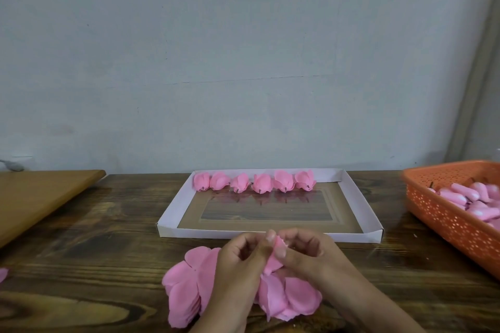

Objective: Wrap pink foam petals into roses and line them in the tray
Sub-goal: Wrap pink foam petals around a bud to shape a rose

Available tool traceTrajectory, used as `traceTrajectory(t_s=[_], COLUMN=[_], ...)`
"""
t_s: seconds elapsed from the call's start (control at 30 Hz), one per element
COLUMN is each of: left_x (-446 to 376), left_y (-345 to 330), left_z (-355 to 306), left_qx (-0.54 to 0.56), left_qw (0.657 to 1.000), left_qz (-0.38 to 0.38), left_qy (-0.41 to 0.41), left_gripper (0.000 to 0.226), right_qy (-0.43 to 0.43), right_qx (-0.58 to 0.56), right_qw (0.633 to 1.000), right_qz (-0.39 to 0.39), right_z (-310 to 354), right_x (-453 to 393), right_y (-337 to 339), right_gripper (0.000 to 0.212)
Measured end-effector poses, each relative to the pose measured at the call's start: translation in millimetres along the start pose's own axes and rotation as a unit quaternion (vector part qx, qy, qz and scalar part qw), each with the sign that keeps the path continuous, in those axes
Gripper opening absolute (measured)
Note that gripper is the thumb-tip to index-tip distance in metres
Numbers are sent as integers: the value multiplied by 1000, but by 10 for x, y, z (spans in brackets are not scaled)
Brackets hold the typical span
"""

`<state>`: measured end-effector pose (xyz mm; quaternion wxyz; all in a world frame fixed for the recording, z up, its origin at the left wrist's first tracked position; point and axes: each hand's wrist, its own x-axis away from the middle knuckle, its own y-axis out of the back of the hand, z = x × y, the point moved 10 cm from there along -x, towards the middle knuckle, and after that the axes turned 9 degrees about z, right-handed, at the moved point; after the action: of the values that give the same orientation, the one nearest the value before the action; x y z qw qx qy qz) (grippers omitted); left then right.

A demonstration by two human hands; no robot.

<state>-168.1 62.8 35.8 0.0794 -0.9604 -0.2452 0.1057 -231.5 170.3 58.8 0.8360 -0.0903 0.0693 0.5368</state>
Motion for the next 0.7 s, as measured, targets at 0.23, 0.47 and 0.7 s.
traceTrajectory(t_s=[0.23,0.47,0.7], left_x=[-25,-35,-24], left_y=[-77,-188,-119], left_z=[58,46,28], left_qx=[2,-52,15], left_qw=[997,982,989], left_qz=[56,170,124], left_qy=[47,68,73], left_gripper=[41,50,37], right_qy=[11,11,18], right_qx=[16,-6,-17], right_qw=[999,996,991], right_qz=[-33,-90,-130], right_z=[75,104,99], right_x=[24,88,83], right_y=[81,236,288], right_gripper=[8,12,43])
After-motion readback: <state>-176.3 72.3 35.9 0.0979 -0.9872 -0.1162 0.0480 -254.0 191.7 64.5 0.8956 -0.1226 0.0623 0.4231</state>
